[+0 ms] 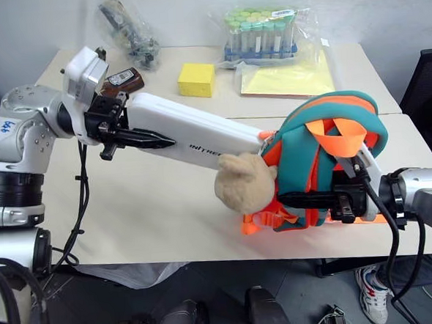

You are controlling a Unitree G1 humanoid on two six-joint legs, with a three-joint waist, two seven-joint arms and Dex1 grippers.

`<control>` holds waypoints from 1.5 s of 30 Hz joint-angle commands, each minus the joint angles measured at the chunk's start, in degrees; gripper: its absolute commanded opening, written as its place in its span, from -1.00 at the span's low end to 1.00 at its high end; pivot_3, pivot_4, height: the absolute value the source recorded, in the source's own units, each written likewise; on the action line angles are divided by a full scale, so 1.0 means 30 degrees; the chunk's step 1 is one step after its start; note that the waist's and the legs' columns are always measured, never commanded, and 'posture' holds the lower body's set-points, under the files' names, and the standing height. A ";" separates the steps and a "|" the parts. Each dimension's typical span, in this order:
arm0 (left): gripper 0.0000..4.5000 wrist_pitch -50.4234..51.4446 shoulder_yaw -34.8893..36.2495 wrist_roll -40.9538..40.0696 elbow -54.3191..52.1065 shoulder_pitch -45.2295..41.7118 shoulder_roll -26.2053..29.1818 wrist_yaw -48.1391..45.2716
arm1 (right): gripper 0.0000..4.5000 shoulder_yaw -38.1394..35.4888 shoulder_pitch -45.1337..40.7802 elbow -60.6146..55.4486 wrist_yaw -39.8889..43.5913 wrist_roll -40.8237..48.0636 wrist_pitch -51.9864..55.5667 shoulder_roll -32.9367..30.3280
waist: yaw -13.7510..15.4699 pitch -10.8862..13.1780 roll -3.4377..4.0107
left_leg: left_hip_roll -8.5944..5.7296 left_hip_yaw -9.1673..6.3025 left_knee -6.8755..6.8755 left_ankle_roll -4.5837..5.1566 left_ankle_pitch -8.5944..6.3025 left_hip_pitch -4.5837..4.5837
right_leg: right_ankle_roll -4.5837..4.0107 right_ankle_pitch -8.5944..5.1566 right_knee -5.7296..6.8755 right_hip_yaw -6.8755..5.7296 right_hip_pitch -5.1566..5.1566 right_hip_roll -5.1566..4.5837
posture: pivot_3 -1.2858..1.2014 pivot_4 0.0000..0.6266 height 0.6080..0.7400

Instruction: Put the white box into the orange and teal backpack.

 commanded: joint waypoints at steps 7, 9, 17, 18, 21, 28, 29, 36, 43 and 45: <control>-0.43 0.3360 0.3850 -0.2715 0.0557 -0.0768 -0.0389 0.1318 | -0.98 -0.0656 0.0331 -0.0717 -0.0507 0.0534 -0.0210 -0.0062 | -0.0005 -0.0001 0.0000 | 0.0014 -0.0003 0.0088 -0.0022 0.0021 -0.0242 | 0.0005 0.0003 0.0120 -0.0003 -0.0263 0.0001 | 0.03 -0.52 1.00; -0.43 0.4812 0.4474 -0.3557 0.0962 -0.0963 -0.0159 0.1188 | -0.98 -0.0677 0.0310 -0.0682 -0.0536 0.0573 -0.0196 -0.0114 | -0.0035 -0.0001 0.0000 | 0.0016 -0.0003 0.0101 -0.0024 0.0022 -0.0241 | 0.0004 0.0002 0.0133 -0.0003 -0.0263 0.0001 | 0.03 -0.52 1.00; -0.43 -0.0489 0.1062 0.0871 0.0813 0.0957 -0.0688 0.1315 | -0.98 -0.0382 -0.0362 -0.0519 -0.0696 0.0792 -0.0099 -0.0065 | -0.0013 -0.0001 0.0001 | 0.0010 -0.0017 0.0283 0.0005 0.0014 -0.0220 | 0.0026 0.0019 0.0199 -0.0006 -0.0184 -0.0002 | 0.03 -0.52 1.00; -0.43 -0.1668 0.0791 0.1564 0.1219 0.0959 -0.1096 0.1713 | -0.98 -0.0324 -0.0442 -0.0538 -0.0722 0.0826 -0.0086 -0.0019 | 0.0083 -0.0001 0.0000 | 0.0006 -0.0017 0.0293 0.0012 0.0015 -0.0220 | 0.0032 0.0025 0.0198 -0.0006 -0.0179 -0.0009 | 0.03 -0.52 1.00; -0.43 -0.1654 0.1708 0.0925 0.2470 -0.0223 -0.2211 0.2222 | -0.98 -0.0212 -0.0584 -0.0503 -0.0764 0.0854 -0.0013 0.0075 | 0.0127 -0.0001 -0.0002 | -0.0034 -0.0023 0.0302 0.0081 0.0031 -0.0236 | 0.0075 0.0072 0.0169 0.0000 -0.0166 -0.0039 | 0.03 -0.52 1.00; -0.43 0.1086 0.3455 -0.0821 0.3742 -0.1864 -0.1490 0.0981 | -0.98 -0.1707 0.0698 -0.0970 0.0331 0.1964 0.0332 -0.0582 | 0.0027 -0.0002 0.0001 | -0.0022 -0.0013 0.0331 0.0117 0.0021 -0.0500 | 0.0115 0.0095 0.0181 0.0003 -0.0422 -0.0019 | 0.03 -0.52 1.00; -0.43 0.1157 0.3554 -0.0827 0.3897 -0.1941 -0.1407 0.0907 | -0.98 -0.1816 0.0816 -0.1004 0.0340 0.2016 0.0312 -0.0628 | 0.0012 -0.0004 0.0003 | -0.0020 -0.0003 0.0328 0.0108 0.0026 -0.0530 | 0.0115 0.0095 0.0209 0.0009 -0.0461 -0.0016 | 0.03 -0.52 1.00; -0.43 0.0084 0.3039 0.0034 0.4449 -0.2102 -0.1893 0.0651 | -0.98 -0.2502 0.1420 -0.1219 0.0584 0.2820 0.0461 -0.0888 | 0.0058 -0.0003 0.0002 | -0.0029 -0.0004 0.0360 0.0093 0.0068 -0.0524 | 0.0104 0.0098 0.0233 0.0015 -0.0473 -0.0017 | 0.03 -0.52 1.00; -0.43 -0.1423 0.2247 0.0876 0.4666 -0.1961 -0.2864 0.0255 | -0.98 -0.3359 0.1647 -0.1250 0.1201 0.4368 0.1021 -0.1522 | 0.0078 -0.0003 0.0002 | -0.0040 -0.0003 0.0358 0.0116 0.0087 -0.0521 | 0.0116 0.0124 0.0234 0.0021 -0.0467 -0.0013 | 0.03 -0.52 1.00; -0.43 -0.1607 0.2162 0.0974 0.4611 -0.1925 -0.3039 0.0210 | -0.98 -0.3453 0.1708 -0.1249 0.1203 0.4492 0.1038 -0.1610 | 0.0079 -0.0003 0.0002 | -0.0035 -0.0004 0.0357 0.0114 0.0088 -0.0522 | 0.0116 0.0124 0.0226 0.0020 -0.0467 -0.0011 | 0.03 -0.52 1.00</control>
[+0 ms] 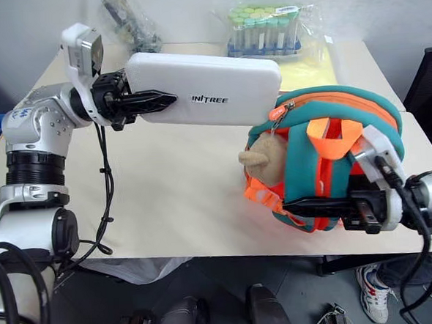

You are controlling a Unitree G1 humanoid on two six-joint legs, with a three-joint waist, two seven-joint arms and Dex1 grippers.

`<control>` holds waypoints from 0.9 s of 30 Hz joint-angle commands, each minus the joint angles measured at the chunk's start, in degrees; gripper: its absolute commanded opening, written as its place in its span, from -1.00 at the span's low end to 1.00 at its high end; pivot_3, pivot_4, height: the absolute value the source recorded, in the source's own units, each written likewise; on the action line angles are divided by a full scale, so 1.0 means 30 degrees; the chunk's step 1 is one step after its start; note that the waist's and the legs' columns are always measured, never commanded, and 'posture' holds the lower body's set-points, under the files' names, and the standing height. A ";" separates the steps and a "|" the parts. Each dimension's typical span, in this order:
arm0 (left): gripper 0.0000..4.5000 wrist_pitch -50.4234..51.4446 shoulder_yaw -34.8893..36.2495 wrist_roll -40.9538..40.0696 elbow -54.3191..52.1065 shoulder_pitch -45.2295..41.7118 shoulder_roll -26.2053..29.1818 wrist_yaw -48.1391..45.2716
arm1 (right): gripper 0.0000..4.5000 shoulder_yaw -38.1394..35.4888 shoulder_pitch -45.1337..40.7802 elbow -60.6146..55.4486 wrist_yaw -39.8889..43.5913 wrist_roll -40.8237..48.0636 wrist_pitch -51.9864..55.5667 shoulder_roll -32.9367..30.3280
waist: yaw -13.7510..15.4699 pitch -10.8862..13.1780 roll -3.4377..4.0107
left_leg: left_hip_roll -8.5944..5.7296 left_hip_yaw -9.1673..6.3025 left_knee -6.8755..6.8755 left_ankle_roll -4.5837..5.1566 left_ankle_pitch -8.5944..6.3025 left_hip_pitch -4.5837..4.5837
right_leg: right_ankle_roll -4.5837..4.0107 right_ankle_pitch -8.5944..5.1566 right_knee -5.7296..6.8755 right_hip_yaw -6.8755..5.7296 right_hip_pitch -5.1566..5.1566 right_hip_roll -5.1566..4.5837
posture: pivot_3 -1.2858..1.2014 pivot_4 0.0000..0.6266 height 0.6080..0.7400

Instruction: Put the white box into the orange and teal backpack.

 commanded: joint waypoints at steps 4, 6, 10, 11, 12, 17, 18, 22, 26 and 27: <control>-0.43 -0.1462 -0.0766 0.0792 -0.0592 0.0051 -0.0255 -0.0715 | -0.98 -0.1101 0.0176 -0.0593 0.0471 0.1078 0.0077 -0.0480 | -0.0001 0.0000 0.0001 | -0.0007 0.0003 0.0003 0.0000 0.0000 0.0001 | 0.0001 0.0001 0.0004 0.0007 0.0001 -0.0006 | 0.03 -0.52 1.00; -0.43 -0.2213 -0.1372 0.1324 -0.0708 0.0313 -0.0077 -0.1348 | -0.98 -0.1206 0.0192 -0.0504 0.0553 0.1036 0.0058 -0.0578 | 0.0000 -0.0001 0.0002 | -0.0006 0.0003 0.0004 0.0000 0.0001 0.0001 | 0.0001 0.0001 0.0009 0.0006 0.0001 -0.0004 | 0.03 -0.52 1.00; -0.43 -0.3575 -0.2489 0.2236 -0.0657 0.0390 0.0233 -0.2550 | -0.98 -0.1030 -0.0128 0.0051 0.0615 0.0749 -0.0099 -0.0776 | 0.0018 -0.0003 -0.0002 | -0.0005 0.0001 0.0009 -0.0004 0.0004 0.0007 | 0.0000 0.0001 0.0016 0.0007 0.0003 -0.0003 | 0.03 -0.52 1.00; -0.43 -0.3750 -0.2696 0.2325 -0.0572 0.0262 0.0228 -0.2757 | -0.98 -0.0942 -0.0295 0.0203 0.0580 0.0683 -0.0174 -0.0749 | 0.0019 -0.0003 -0.0003 | -0.0008 0.0001 0.0012 -0.0001 0.0005 0.0005 | 0.0000 0.0002 0.0020 0.0007 0.0003 -0.0006 | 0.03 -0.52 1.00; -0.43 -0.3971 -0.2915 0.2453 -0.0465 0.0083 0.0167 -0.2867 | -0.98 -0.0831 -0.0580 0.0403 0.0411 0.0692 -0.0285 -0.0594 | 0.0008 -0.0003 -0.0002 | -0.0007 0.0001 0.0017 0.0001 0.0005 0.0003 | 0.0001 0.0002 0.0018 0.0008 0.0003 -0.0005 | 0.03 -0.52 1.00; -0.43 -0.6121 -0.4055 0.3636 0.0265 -0.0755 -0.0554 -0.2582 | -0.98 -0.0054 -0.1711 0.0929 -0.0326 0.0821 -0.0286 0.0017 | 0.0053 -0.0005 -0.0005 | -0.0013 0.0003 0.0025 0.0014 0.0006 0.0003 | 0.0006 0.0010 0.0019 0.0015 0.0006 -0.0005 | 0.03 -0.52 1.00; -0.43 -0.6758 -0.4309 0.3987 0.0496 -0.0952 -0.0747 -0.2535 | -0.98 0.0052 -0.1733 0.0861 -0.0328 0.0737 -0.0318 0.0080 | 0.0069 -0.0006 -0.0006 | -0.0012 -0.0001 0.0024 0.0015 0.0006 0.0003 | 0.0006 0.0010 0.0017 0.0014 0.0007 -0.0003 | 0.03 -0.52 1.00; -0.43 -0.9165 -0.4918 0.5218 0.2101 -0.2047 -0.1141 -0.2744 | -0.98 0.0102 -0.1810 0.0907 -0.0257 0.0674 -0.0322 0.0131 | 0.0044 -0.0006 -0.0007 | -0.0024 0.0010 0.0024 0.0025 0.0000 0.0000 | 0.0011 0.0012 0.0002 0.0026 0.0009 -0.0003 | 0.03 -0.52 1.00; -0.43 -1.0481 -0.4756 0.5833 0.4419 -0.3496 -0.1199 -0.2446 | -0.98 -0.0338 -0.1497 0.0789 0.0005 0.0813 -0.0261 0.0028 | -0.0086 -0.0006 -0.0007 | -0.0013 0.0024 0.0023 0.0028 -0.0002 0.0001 | 0.0012 0.0013 0.0007 0.0039 0.0002 0.0015 | 0.03 -0.52 1.00; -0.43 -1.0567 -0.4650 0.5846 0.4986 -0.3889 -0.1178 -0.2560 | -0.98 -0.0479 -0.1299 0.0644 0.0103 0.0793 -0.0293 0.0023 | -0.0090 -0.0006 -0.0007 | -0.0008 0.0027 0.0022 0.0029 -0.0003 0.0002 | 0.0011 0.0013 0.0014 0.0043 -0.0003 0.0025 | 0.03 -0.52 1.00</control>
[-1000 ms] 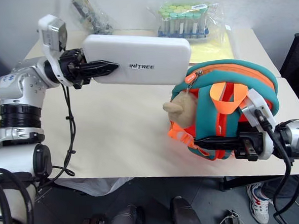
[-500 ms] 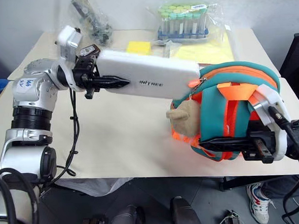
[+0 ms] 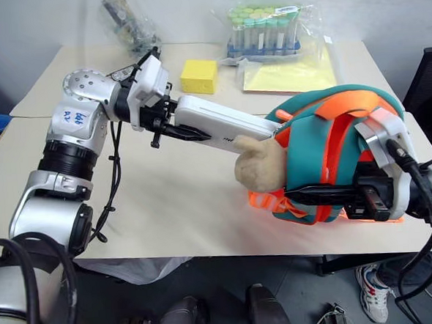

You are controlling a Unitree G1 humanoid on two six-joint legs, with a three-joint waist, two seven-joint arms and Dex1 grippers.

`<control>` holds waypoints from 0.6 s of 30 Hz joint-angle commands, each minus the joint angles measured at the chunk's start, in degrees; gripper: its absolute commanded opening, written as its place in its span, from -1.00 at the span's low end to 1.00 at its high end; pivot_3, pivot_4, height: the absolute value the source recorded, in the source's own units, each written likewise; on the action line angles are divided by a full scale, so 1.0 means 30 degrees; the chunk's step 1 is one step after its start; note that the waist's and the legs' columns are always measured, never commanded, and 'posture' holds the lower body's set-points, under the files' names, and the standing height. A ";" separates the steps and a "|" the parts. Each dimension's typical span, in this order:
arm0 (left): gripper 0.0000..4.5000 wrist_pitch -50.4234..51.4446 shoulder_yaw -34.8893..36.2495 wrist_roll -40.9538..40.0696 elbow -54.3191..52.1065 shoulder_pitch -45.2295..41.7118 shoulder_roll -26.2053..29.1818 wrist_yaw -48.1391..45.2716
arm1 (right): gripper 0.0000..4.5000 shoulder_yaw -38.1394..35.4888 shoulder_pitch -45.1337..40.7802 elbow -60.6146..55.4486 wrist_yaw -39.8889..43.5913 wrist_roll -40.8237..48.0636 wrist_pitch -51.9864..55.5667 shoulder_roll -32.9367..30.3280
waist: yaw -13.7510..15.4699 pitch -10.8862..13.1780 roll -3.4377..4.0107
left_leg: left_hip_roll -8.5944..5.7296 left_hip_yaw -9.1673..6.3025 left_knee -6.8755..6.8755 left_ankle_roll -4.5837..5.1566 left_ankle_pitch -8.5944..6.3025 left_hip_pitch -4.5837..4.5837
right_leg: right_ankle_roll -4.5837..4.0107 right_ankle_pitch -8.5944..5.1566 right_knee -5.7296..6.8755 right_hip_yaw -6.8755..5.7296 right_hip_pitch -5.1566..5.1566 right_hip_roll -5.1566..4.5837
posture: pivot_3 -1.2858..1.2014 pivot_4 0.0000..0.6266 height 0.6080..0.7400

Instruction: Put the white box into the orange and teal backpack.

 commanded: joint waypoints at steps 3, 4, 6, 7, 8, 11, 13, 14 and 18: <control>-0.43 -0.0365 0.0419 0.0156 0.1836 -0.1685 -0.0071 -0.1976 | -0.98 -0.0926 0.0588 -0.0684 0.0354 0.0085 -0.0550 0.0065 | 0.0011 -0.0001 0.0002 | 0.0005 -0.0006 -0.0008 0.0008 -0.0004 0.0009 | -0.0002 -0.0001 0.0014 -0.0002 -0.0003 0.0016 | 0.03 -0.52 1.00; -0.43 0.0134 0.0430 -0.0123 0.1577 -0.1569 -0.0534 -0.1963 | -0.98 -0.0827 0.0653 -0.0793 0.0196 -0.0024 -0.0719 0.0235 | 0.0032 -0.0002 0.0003 | 0.0003 -0.0005 -0.0008 0.0008 -0.0004 0.0007 | -0.0002 -0.0001 0.0018 -0.0002 -0.0004 0.0014 | 0.03 -0.52 1.00; -0.43 0.1076 0.0413 -0.0536 0.0939 -0.1254 -0.1467 -0.1673 | -0.98 -0.0578 0.0753 -0.0986 -0.0043 -0.0375 -0.1099 0.0514 | 0.0073 -0.0001 0.0002 | 0.0000 -0.0006 0.0001 0.0007 -0.0002 0.0002 | -0.0002 -0.0001 0.0027 -0.0006 -0.0004 0.0007 | 0.03 -0.52 1.00; -0.43 0.1654 0.0299 -0.0696 0.0444 -0.0940 -0.2256 -0.1242 | -0.98 -0.0351 0.0789 -0.1115 -0.0320 -0.0784 -0.1390 0.0749 | 0.0103 -0.0001 0.0002 | -0.0009 -0.0004 0.0010 0.0007 0.0001 -0.0002 | 0.0000 0.0000 0.0032 -0.0006 -0.0004 -0.0002 | 0.03 -0.52 1.00; -0.43 0.2034 0.0181 -0.0752 0.0023 -0.0638 -0.3004 -0.0795 | -0.98 -0.0173 0.0810 -0.1199 -0.0583 -0.1111 -0.1604 0.0965 | 0.0145 -0.0001 0.0002 | -0.0015 -0.0005 0.0012 0.0009 0.0002 -0.0002 | 0.0002 -0.0001 0.0034 -0.0005 -0.0003 -0.0005 | 0.03 -0.52 1.00; -0.43 0.2546 -0.0219 -0.0293 -0.0619 0.0078 -0.5379 0.0940 | -0.98 0.0232 0.0709 -0.1335 -0.1470 -0.1950 -0.2146 0.1660 | 0.0196 -0.0002 0.0000 | -0.0025 -0.0015 0.0020 0.0008 0.0003 -0.0012 | 0.0004 0.0000 0.0027 -0.0008 0.0003 -0.0016 | 0.03 -0.52 1.00; -0.43 0.2490 -0.0467 0.0218 -0.0651 0.0348 -0.6778 0.2038 | -0.98 0.0442 0.0655 -0.1438 -0.1945 -0.2288 -0.2352 0.1995 | 0.0187 -0.0002 0.0000 | -0.0025 -0.0014 0.0026 0.0008 0.0003 -0.0014 | 0.0010 0.0003 0.0024 -0.0003 0.0003 -0.0024 | 0.03 -0.52 1.00; -0.43 0.2341 -0.0599 0.0465 -0.0478 0.0393 -0.7612 0.2658 | -0.98 0.0534 0.0741 -0.1553 -0.2115 -0.2393 -0.2407 0.2153 | 0.0169 -0.0002 0.0001 | -0.0024 -0.0012 0.0028 0.0007 0.0003 -0.0015 | 0.0010 0.0004 0.0027 0.0005 -0.0001 -0.0021 | 0.03 -0.52 1.00; -0.12 0.2527 -0.0359 0.0974 0.0128 0.0216 -0.9271 0.4396 | -1.00 0.0712 0.0991 -0.1959 -0.2795 -0.2602 -0.2462 0.2537 | 0.0062 -0.0004 0.0005 | -0.0018 -0.0014 0.0025 -0.0002 0.0008 -0.0001 | 0.0009 0.0004 0.0046 0.0024 -0.0002 0.0007 | 0.03 -0.52 1.00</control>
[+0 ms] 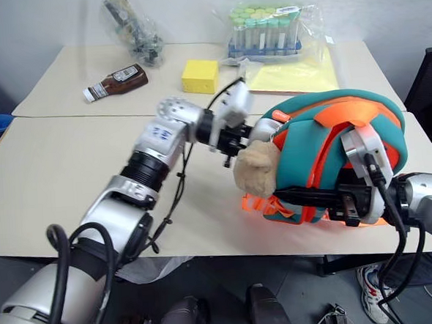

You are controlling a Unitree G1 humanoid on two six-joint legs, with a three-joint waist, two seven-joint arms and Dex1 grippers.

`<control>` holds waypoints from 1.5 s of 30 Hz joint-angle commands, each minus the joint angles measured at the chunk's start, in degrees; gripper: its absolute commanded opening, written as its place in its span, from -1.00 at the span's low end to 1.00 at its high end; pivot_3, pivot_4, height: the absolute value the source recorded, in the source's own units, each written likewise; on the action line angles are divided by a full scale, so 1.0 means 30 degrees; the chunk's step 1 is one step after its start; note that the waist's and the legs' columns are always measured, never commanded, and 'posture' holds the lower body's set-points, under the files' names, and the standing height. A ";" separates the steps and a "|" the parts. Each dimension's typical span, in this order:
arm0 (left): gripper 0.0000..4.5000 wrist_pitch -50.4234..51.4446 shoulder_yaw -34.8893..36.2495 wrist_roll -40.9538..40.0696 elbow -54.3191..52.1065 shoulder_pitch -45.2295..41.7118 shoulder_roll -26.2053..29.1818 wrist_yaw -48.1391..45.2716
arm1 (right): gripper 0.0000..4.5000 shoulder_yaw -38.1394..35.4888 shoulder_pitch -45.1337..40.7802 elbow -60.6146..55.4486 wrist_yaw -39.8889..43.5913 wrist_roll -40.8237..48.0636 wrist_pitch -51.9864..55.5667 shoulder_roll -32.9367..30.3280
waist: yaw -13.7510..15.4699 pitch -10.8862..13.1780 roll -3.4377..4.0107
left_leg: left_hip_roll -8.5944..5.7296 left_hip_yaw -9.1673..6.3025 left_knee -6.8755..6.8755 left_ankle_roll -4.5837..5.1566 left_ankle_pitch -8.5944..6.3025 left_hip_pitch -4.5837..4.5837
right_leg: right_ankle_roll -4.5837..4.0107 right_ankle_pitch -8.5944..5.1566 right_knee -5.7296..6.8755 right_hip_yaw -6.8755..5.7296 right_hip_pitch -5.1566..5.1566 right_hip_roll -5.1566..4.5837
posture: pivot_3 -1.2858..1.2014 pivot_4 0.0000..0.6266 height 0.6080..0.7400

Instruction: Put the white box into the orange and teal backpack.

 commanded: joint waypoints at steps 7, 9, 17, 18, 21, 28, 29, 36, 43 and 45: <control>0.71 0.1174 0.0834 -0.0414 -0.2933 0.0083 0.2083 -0.0558 | -1.00 -0.0261 0.0910 -0.0802 -0.1798 0.0016 -0.0331 0.0618 | -0.0259 -0.0001 0.0002 | 0.0005 0.0001 -0.0008 0.0038 0.0018 0.0055 | -0.0031 0.0018 0.0118 0.0043 -0.0006 0.0040 | 0.03 -0.52 1.00; 0.94 0.2249 0.1443 -0.1689 -0.4690 0.0630 0.3800 -0.2545 | -1.00 -0.0261 0.1131 -0.0747 -0.1929 -0.0063 -0.0370 0.0702 | -0.0413 -0.0001 0.0003 | 0.0013 -0.0002 -0.0029 0.0024 0.0047 0.0069 | -0.0049 0.0028 0.0146 0.0040 -0.0008 0.0049 | 0.03 -0.52 1.00; 0.94 0.7162 0.2991 -0.4866 -0.7576 0.1015 0.8038 -0.5268 | -1.00 0.0153 0.1340 -0.0355 -0.2036 -0.0700 -0.0721 0.0914 | -0.0439 -0.0003 0.0007 | -0.0001 -0.0038 -0.0041 -0.0053 0.0125 0.0070 | -0.0061 0.0024 0.0174 -0.0009 -0.0007 0.0014 | 0.03 -0.52 1.00; 0.94 0.7366 0.3079 -0.5127 -0.7945 0.1112 0.8345 -0.5186 | -1.00 0.0214 0.1316 -0.0303 -0.2022 -0.0758 -0.0753 0.0935 | -0.0423 -0.0004 0.0007 | -0.0001 -0.0038 -0.0039 -0.0053 0.0126 0.0065 | -0.0060 0.0024 0.0173 -0.0009 -0.0007 0.0012 | 0.03 -0.52 1.00; 0.94 1.0275 0.3852 -0.7288 -1.1048 0.1748 0.8135 -0.3210 | -1.00 0.0507 0.1099 -0.0183 -0.2050 -0.0875 -0.0826 0.1012 | -0.0396 -0.0003 0.0007 | 0.0003 -0.0038 -0.0037 -0.0058 0.0129 0.0062 | -0.0060 0.0024 0.0176 -0.0013 -0.0007 0.0007 | 0.03 -0.52 1.00; 0.94 1.1216 0.1303 -0.6452 -1.4976 0.3741 0.7837 -0.1470 | -1.00 0.0725 0.0779 -0.0118 -0.2031 -0.0928 -0.0787 0.1074 | -0.0368 -0.0005 0.0009 | 0.0002 -0.0038 -0.0034 -0.0096 0.0154 0.0084 | -0.0061 0.0024 0.0210 0.0003 -0.0006 0.0014 | 0.03 -0.52 1.00; 0.94 1.0837 0.0780 -0.5910 -1.5055 0.3917 0.7721 -0.1098 | -1.00 0.0712 0.0777 -0.0149 -0.2058 -0.0875 -0.0770 0.1088 | -0.0362 -0.0005 0.0009 | 0.0002 -0.0039 -0.0034 -0.0096 0.0158 0.0087 | -0.0062 0.0025 0.0213 0.0003 -0.0006 0.0016 | 0.03 -0.52 1.00; 0.94 0.9751 -0.0128 -0.4914 -1.4587 0.4489 0.6415 0.0888 | -1.00 0.0564 0.0874 -0.0572 -0.2462 -0.0402 -0.0686 0.1281 | -0.0314 -0.0005 0.0008 | -0.0004 -0.0037 -0.0035 -0.0094 0.0159 0.0088 | -0.0062 0.0024 0.0207 0.0014 -0.0005 0.0019 | 0.03 -0.52 1.00; 0.18 1.0081 -0.0148 -0.5043 -1.4345 0.4865 0.6123 0.1223 | -1.00 0.0329 0.1185 -0.0728 -0.2740 -0.0377 -0.0741 0.1384 | -0.0317 -0.0005 0.0009 | -0.0003 -0.0037 -0.0035 -0.0091 0.0157 0.0088 | -0.0061 0.0024 0.0206 0.0015 -0.0005 0.0021 | 0.03 -0.52 1.00; -0.09 0.9838 -0.0061 -0.4955 -1.4095 0.4832 0.6124 0.1247 | -1.00 0.0264 0.1223 -0.0721 -0.2772 -0.0374 -0.0758 0.1360 | -0.0310 -0.0005 0.0009 | -0.0003 -0.0037 -0.0035 -0.0091 0.0157 0.0089 | -0.0062 0.0025 0.0206 0.0013 -0.0005 0.0021 | 0.03 -0.52 1.00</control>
